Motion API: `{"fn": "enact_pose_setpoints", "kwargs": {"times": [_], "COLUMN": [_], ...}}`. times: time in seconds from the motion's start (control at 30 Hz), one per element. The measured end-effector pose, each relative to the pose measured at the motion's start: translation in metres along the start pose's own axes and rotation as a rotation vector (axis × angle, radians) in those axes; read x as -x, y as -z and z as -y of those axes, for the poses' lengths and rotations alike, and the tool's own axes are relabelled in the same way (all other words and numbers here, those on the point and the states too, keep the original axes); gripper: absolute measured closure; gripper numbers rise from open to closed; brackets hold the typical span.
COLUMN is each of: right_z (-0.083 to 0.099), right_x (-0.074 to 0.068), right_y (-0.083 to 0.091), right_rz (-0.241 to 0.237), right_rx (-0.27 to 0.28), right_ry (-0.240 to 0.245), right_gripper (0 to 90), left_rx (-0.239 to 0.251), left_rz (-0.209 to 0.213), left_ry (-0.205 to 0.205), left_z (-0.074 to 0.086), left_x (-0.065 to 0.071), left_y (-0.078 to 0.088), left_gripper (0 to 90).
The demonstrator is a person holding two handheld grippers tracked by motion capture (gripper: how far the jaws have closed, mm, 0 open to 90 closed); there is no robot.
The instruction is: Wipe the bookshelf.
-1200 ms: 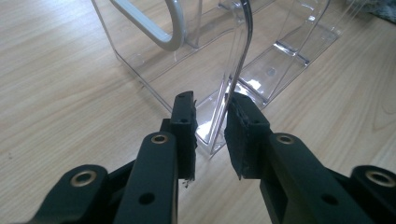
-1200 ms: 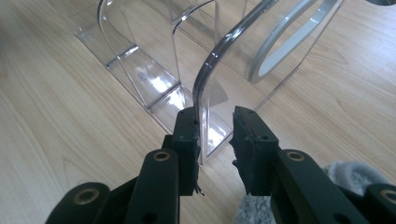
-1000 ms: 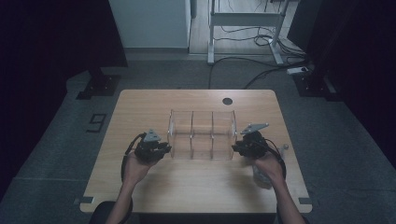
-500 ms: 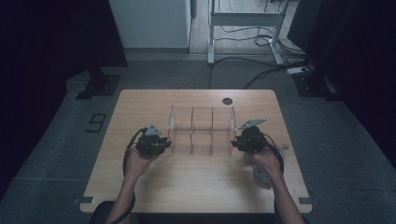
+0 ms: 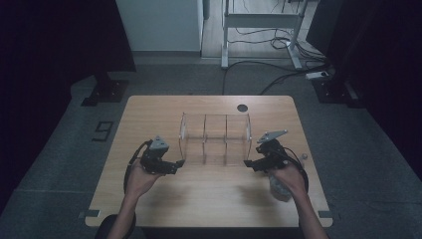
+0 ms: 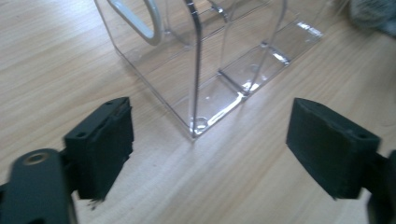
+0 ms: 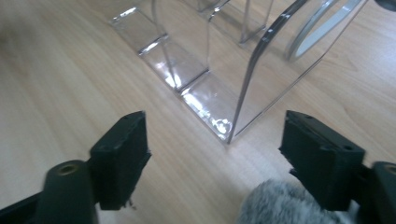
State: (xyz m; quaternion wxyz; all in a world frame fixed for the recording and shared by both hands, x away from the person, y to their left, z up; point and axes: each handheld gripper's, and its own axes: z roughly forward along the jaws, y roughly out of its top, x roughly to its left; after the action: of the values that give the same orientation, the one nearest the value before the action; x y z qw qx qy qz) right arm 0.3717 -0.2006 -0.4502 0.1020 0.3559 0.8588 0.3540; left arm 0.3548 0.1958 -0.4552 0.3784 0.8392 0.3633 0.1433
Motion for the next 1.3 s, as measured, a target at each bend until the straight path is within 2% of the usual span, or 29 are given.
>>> {"fn": "enact_pose_setpoints", "kwargs": {"times": [0.13,0.3,0.43,0.53,0.63,0.77,0.9,1.07,1.23,1.3], "right_z": [0.002,0.009,0.016,0.023,0.029,0.038,0.045,0.053,0.060,0.063], "right_x": [-0.007,-0.016,-0.022,-0.026,-0.028,-0.030,-0.030,-0.030,-0.029,-0.028], "right_y": [0.012,0.024,0.027,0.026,0.023,0.016,0.006,-0.009,-0.023,-0.030], "right_rz": [-0.008,-0.023,-0.027,-0.033,-0.036,-0.044,-0.056,-0.041,-0.041,-0.045], "right_rx": [0.007,0.033,0.032,0.031,0.036,0.036,0.020,-0.029,-0.073,-0.096], "right_ry": [0.011,0.015,0.024,0.029,0.028,0.024,0.018,0.023,0.018,0.017], "right_gripper": [13.5,12.5,12.4,12.3,12.2,12.2,12.0,11.6,11.1,11.1], "left_rx": [0.012,0.031,0.037,0.022,0.005,-0.010,-0.021,-0.041,-0.089,-0.111], "left_rz": [0.014,0.022,0.015,0.014,0.008,0.005,0.004,0.014,0.015,0.001], "left_ry": [-0.001,0.003,-0.013,-0.025,-0.037,-0.034,-0.039,-0.047,-0.034,-0.035], "left_z": [0.004,0.011,0.020,0.027,0.036,0.047,0.056,0.065,0.073,0.076], "left_x": [0.005,0.012,0.018,0.021,0.024,0.025,0.025,0.024,0.023,0.022], "left_y": [0.009,0.018,0.021,0.020,0.016,0.010,0.003,-0.007,-0.019,-0.023], "left_gripper": [10.7,6.3,2.1,0.1,0.0,0.0,0.0,0.0,0.0,0.0]}}
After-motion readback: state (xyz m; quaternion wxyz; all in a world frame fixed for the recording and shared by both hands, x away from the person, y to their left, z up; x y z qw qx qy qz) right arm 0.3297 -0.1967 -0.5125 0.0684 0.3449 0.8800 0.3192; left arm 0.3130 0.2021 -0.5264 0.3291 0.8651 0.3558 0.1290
